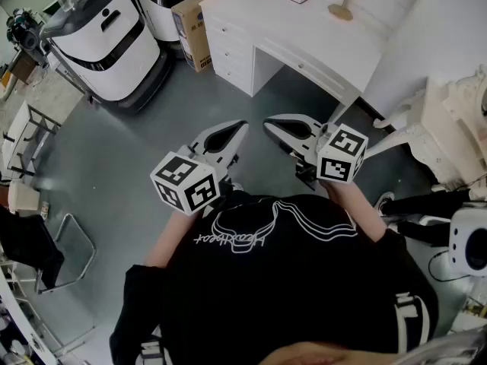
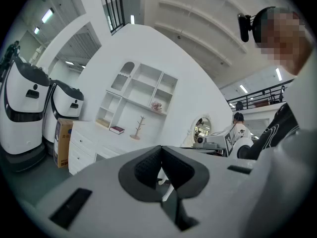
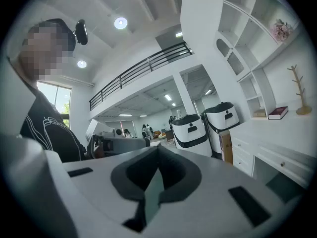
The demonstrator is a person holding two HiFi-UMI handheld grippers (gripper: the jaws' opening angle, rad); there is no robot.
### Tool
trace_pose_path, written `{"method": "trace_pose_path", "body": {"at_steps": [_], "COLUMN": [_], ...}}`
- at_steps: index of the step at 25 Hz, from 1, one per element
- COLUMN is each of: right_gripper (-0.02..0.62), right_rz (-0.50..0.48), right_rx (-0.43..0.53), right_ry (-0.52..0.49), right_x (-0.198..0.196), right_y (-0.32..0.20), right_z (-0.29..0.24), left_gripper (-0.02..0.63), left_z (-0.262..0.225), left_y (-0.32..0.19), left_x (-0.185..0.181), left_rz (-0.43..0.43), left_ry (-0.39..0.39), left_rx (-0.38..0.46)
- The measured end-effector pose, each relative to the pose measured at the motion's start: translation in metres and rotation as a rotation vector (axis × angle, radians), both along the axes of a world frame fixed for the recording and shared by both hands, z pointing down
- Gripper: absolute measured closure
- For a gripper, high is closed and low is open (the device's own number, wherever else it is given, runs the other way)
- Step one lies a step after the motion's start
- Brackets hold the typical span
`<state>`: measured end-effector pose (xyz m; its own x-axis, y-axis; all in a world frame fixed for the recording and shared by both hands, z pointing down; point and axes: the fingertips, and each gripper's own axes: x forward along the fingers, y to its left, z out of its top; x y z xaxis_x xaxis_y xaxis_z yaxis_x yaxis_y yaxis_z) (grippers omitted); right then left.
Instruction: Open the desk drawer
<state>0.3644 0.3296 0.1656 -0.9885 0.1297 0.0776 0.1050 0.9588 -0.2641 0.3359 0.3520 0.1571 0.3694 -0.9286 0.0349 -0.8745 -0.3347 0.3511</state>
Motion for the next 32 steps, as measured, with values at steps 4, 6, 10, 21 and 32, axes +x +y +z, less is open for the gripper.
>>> {"method": "trace_pose_path", "body": {"at_steps": [4,6,10,21,32], "right_gripper": [0.589,0.589,0.589,0.589,0.589], "right_rz": [-0.001,0.004,0.02,0.078,0.073], "right_rx": [-0.014,-0.023,-0.062,-0.18,-0.174], "right_ry": [0.022,0.03,0.049,0.093,0.143], "right_x": [-0.005,-0.012,-0.03,-0.107,-0.211], "right_y": [-0.002,-0.007,-0.025,-0.1,-0.145], "right_z": [0.007,0.01,0.024,0.066,0.072], "left_gripper": [0.603,0.603,0.603,0.603,0.603], "left_z": [0.008,0.014,0.026,0.063,0.077], "left_y": [-0.003,-0.01,-0.027,-0.105,-0.163], "left_x": [-0.003,-0.01,-0.03,-0.112,-0.211], "left_rz": [0.003,0.006,0.007,0.023,0.038], "left_ry": [0.03,0.043,0.065,0.015,0.046], "left_rx": [-0.017,-0.032,-0.062,-0.157,-0.198]}}
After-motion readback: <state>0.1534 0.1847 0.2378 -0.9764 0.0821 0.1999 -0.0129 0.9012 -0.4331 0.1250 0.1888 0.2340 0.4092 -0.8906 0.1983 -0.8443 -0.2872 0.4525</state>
